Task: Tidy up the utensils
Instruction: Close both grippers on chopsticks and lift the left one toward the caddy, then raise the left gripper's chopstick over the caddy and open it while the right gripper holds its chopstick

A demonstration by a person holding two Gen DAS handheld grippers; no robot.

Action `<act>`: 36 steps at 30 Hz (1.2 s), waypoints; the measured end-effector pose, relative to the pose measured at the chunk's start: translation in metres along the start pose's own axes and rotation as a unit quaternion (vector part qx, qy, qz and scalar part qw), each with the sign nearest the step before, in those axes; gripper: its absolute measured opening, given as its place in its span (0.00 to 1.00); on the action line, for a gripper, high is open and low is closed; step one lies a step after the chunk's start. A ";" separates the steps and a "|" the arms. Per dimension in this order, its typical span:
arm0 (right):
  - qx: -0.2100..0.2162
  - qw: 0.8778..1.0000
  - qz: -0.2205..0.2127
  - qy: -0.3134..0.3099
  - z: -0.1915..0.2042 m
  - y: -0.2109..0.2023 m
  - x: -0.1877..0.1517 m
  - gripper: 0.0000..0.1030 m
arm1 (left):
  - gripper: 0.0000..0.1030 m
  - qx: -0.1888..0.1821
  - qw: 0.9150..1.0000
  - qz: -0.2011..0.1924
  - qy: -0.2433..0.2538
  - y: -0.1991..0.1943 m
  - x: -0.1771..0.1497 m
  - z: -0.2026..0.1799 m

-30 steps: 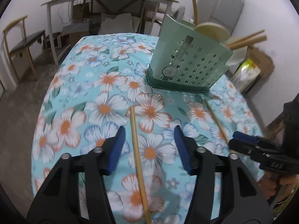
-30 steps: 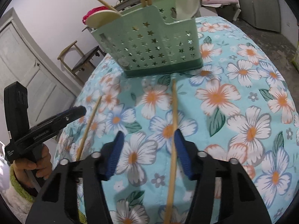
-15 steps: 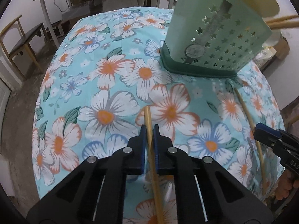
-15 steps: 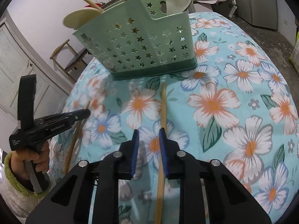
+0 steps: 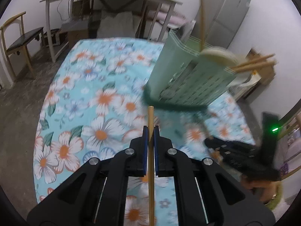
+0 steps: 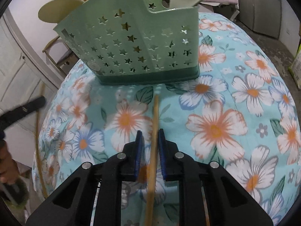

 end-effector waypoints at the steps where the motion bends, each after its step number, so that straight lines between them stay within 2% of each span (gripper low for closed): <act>1: -0.001 1.000 -0.001 -0.002 0.000 0.000 0.000 0.08 | 0.04 -0.006 1.000 -0.008 0.001 -0.006 0.003 -0.003; 7: 0.010 1.000 -0.017 -0.006 0.005 -0.013 0.003 0.07 | 0.04 -0.033 0.999 -0.040 0.002 -0.033 0.017 -0.014; 15: 0.036 0.997 -0.071 -0.018 0.014 -0.061 0.015 0.07 | 0.04 -0.050 0.996 -0.075 0.014 -0.064 0.032 -0.027; 21: 0.045 0.995 -0.086 -0.011 0.011 -0.080 0.012 0.07 | 0.04 -0.066 0.989 -0.129 0.037 -0.100 0.063 -0.048; 27: 0.049 0.995 -0.091 -0.002 0.008 -0.086 0.011 0.07 | 0.04 -0.086 0.968 -0.224 0.071 -0.147 0.117 -0.082; 30: 0.049 0.994 -0.093 -0.002 0.008 -0.087 0.011 0.07 | 0.04 -0.096 0.953 -0.277 0.082 -0.164 0.146 -0.101; 36: 0.052 0.994 -0.096 -0.001 0.010 -0.089 0.013 0.07 | 0.04 -0.097 0.930 -0.342 0.094 -0.165 0.188 -0.130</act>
Point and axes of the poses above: each gripper's, at about its wrist camera, not at the fingertips, and y roughly the way its jaws point, z to its left, x to its top, the point moved 8 cm from there along y, roughly the way its jaws point, and after that the axes turned 4 degrees about z, right-handed, at the moved point
